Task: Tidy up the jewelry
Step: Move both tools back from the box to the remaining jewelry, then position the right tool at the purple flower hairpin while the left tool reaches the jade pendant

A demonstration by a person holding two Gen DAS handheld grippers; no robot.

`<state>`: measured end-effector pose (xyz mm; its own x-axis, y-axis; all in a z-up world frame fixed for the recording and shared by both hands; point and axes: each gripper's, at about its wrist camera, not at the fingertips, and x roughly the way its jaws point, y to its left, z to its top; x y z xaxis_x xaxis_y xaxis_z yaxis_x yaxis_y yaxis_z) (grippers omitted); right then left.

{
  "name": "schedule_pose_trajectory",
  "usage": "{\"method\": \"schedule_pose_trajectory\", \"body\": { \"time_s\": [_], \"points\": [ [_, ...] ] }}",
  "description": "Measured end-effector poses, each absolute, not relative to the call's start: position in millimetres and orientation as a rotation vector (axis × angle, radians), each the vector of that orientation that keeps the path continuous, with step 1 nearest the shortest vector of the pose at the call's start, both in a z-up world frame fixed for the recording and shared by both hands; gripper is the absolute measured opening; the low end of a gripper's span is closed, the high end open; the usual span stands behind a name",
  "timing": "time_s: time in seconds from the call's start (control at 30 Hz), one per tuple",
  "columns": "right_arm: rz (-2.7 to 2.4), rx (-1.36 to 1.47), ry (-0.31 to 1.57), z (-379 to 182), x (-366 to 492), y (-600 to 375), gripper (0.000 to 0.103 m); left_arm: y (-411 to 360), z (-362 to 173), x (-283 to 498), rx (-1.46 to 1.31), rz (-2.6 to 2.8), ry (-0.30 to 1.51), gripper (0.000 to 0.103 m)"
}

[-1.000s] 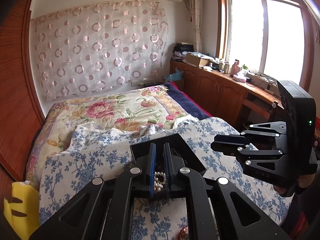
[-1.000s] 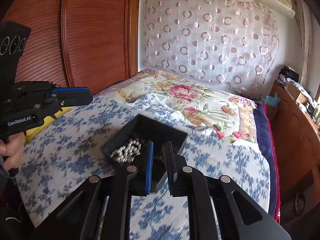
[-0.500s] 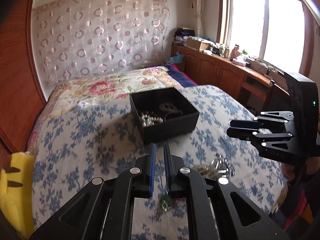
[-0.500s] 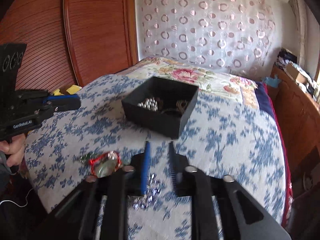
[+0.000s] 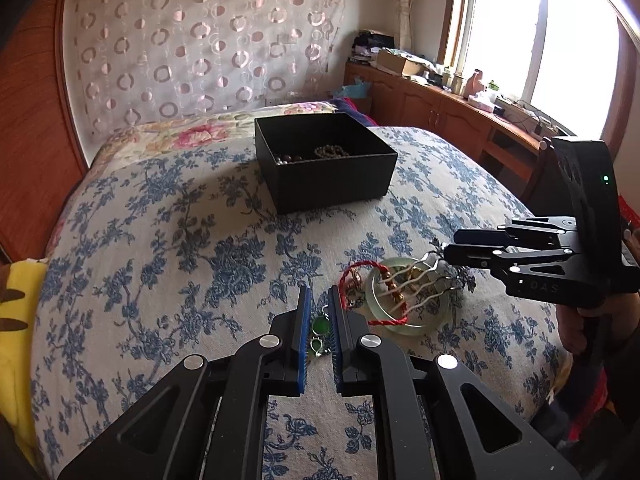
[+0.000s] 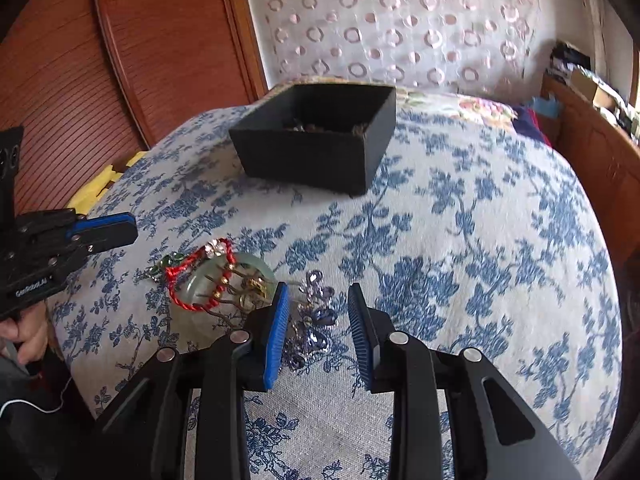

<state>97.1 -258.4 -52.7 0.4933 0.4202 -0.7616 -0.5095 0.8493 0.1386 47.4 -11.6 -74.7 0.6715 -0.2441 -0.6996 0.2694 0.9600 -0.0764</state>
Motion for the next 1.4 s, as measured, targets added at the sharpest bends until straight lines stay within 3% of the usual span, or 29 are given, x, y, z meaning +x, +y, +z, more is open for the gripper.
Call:
{"method": "schedule_pose_trajectory", "body": {
  "time_s": [0.83, 0.9, 1.4],
  "points": [
    [0.578, -0.050, 0.948, -62, 109, -258, 0.033, -18, -85, 44, 0.025, -0.308, 0.805, 0.008],
    [0.583, -0.049, 0.948, -62, 108, -258, 0.026, -18, -86, 44, 0.024, -0.311, 0.808, 0.008],
    [0.556, -0.065, 0.881, -44, 102, -279, 0.025, -30, -92, 49, 0.008, -0.362, 0.840, 0.009]
  ]
}}
